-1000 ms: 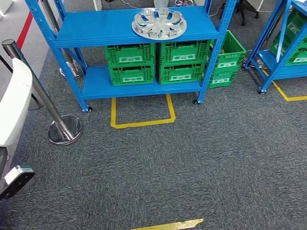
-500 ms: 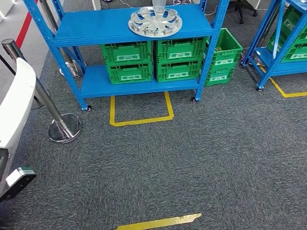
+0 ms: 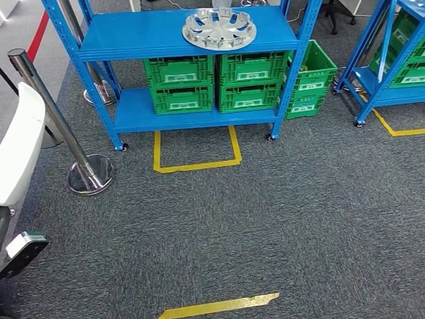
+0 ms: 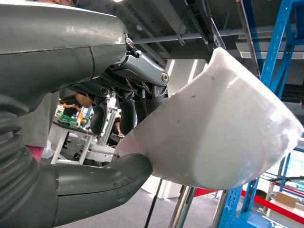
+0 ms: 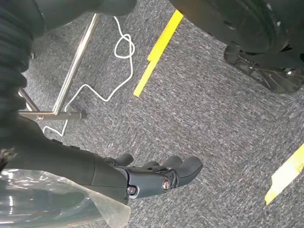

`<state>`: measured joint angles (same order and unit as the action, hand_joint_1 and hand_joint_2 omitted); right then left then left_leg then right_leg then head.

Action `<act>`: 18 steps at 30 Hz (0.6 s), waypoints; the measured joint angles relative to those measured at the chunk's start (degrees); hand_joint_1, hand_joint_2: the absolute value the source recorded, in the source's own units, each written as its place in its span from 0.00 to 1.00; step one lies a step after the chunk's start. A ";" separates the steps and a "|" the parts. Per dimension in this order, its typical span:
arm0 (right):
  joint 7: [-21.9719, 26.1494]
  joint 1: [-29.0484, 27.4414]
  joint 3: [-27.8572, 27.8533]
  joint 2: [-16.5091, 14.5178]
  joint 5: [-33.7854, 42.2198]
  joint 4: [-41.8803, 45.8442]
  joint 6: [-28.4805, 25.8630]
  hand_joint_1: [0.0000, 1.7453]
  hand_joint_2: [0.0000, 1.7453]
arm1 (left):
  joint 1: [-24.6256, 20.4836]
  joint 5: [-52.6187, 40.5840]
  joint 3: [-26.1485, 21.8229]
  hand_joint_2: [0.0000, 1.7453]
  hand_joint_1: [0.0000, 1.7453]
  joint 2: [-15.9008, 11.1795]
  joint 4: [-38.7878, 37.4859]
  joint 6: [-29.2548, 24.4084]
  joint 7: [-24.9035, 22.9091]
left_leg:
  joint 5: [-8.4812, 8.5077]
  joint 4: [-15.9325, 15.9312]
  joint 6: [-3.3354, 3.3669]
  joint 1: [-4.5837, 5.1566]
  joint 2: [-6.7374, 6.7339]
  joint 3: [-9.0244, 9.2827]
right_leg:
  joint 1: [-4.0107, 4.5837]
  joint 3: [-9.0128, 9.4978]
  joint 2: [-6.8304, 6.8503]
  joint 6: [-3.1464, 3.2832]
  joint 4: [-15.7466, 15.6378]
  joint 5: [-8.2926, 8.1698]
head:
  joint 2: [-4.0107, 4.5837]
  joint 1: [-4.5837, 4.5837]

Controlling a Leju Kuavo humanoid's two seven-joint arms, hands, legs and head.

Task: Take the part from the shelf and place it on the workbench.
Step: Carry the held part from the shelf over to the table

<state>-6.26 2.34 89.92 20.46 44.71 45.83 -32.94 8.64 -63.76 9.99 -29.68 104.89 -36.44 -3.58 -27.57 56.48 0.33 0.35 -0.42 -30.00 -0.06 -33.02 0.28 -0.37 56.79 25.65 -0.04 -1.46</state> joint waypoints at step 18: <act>-0.31 -0.01 0.00 0.08 0.02 0.20 -0.26 0.00 1.00 | -0.04 0.00 -0.03 1.00 0.67 0.02 0.00 0.03 0.01 | 0.13 0.00 0.05 -0.13 0.00 -0.05 | 0.10 -0.13 0.00 -0.01 0.10 -0.02 | 0.00 0.01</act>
<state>-6.57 2.34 89.92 20.53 44.74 46.04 -33.20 8.60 -63.76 9.97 -29.66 104.89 -36.41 -3.58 -27.44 56.48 0.37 0.22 -0.42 -30.05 0.04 -33.15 0.28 -0.38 56.89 25.64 -0.04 -1.45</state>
